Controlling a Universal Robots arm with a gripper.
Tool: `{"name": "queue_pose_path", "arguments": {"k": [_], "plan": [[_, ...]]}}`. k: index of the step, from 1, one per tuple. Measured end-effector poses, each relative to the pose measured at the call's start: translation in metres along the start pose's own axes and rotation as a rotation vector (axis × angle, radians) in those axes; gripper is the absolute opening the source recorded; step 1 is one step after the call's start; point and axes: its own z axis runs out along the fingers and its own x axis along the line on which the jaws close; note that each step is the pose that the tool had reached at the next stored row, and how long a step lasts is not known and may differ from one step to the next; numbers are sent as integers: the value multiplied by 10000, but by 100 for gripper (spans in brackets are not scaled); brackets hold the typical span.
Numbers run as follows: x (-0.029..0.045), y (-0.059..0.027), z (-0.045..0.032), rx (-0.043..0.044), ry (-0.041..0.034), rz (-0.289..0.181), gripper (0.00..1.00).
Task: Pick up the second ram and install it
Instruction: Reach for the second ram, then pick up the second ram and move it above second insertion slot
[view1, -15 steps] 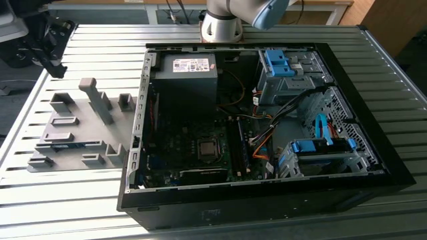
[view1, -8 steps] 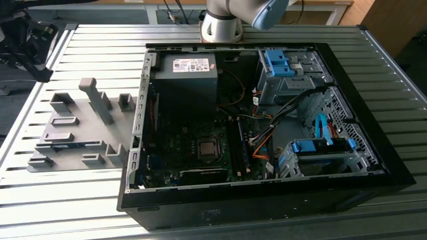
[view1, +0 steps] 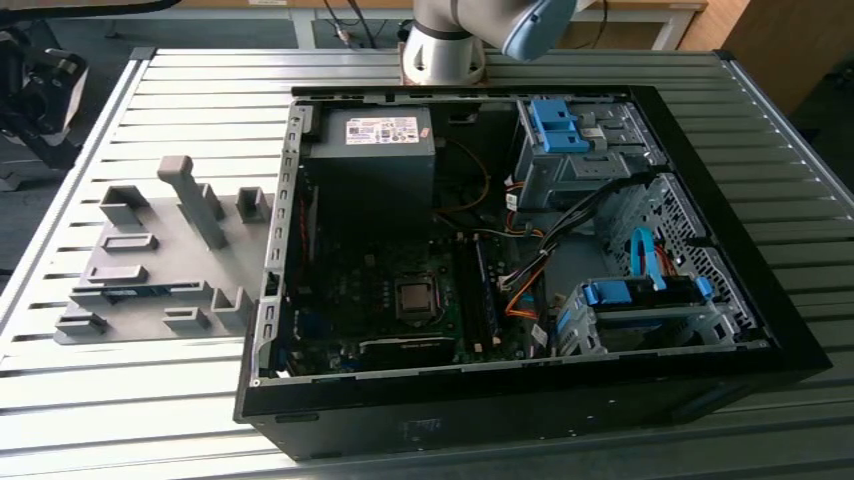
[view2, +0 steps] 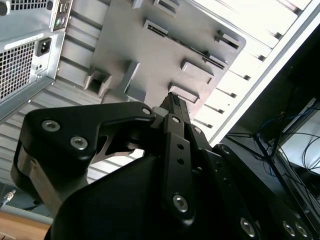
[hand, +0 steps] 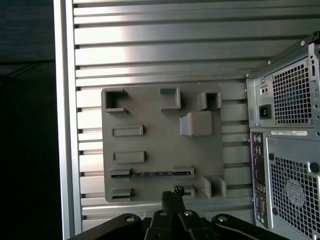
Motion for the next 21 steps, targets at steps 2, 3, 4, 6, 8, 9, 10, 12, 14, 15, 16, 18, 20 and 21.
{"name": "queue_pose_path", "arguments": {"k": [2, 3, 4, 6, 8, 9, 10, 12, 14, 15, 16, 18, 20, 21], "plan": [[5, -14, 15, 8, 98, 9, 11], [6, -24, 22, 12, 144, 11, 11], [9, -35, 30, 15, 180, 13, 11], [17, -47, 39, 19, 210, 15, 11], [19, -48, 41, 17, 210, 15, 11], [19, -48, 40, 17, 211, 14, 11], [21, -49, 40, 18, 211, 14, 11], [22, -49, 40, 18, 211, 15, 11], [22, -49, 40, 18, 211, 14, 11], [23, -49, 40, 18, 211, 15, 11], [23, -49, 40, 18, 211, 14, 11], [23, -49, 40, 18, 211, 14, 11], [23, -49, 40, 18, 211, 13, 11], [23, -49, 40, 18, 211, 7, 11]]}}
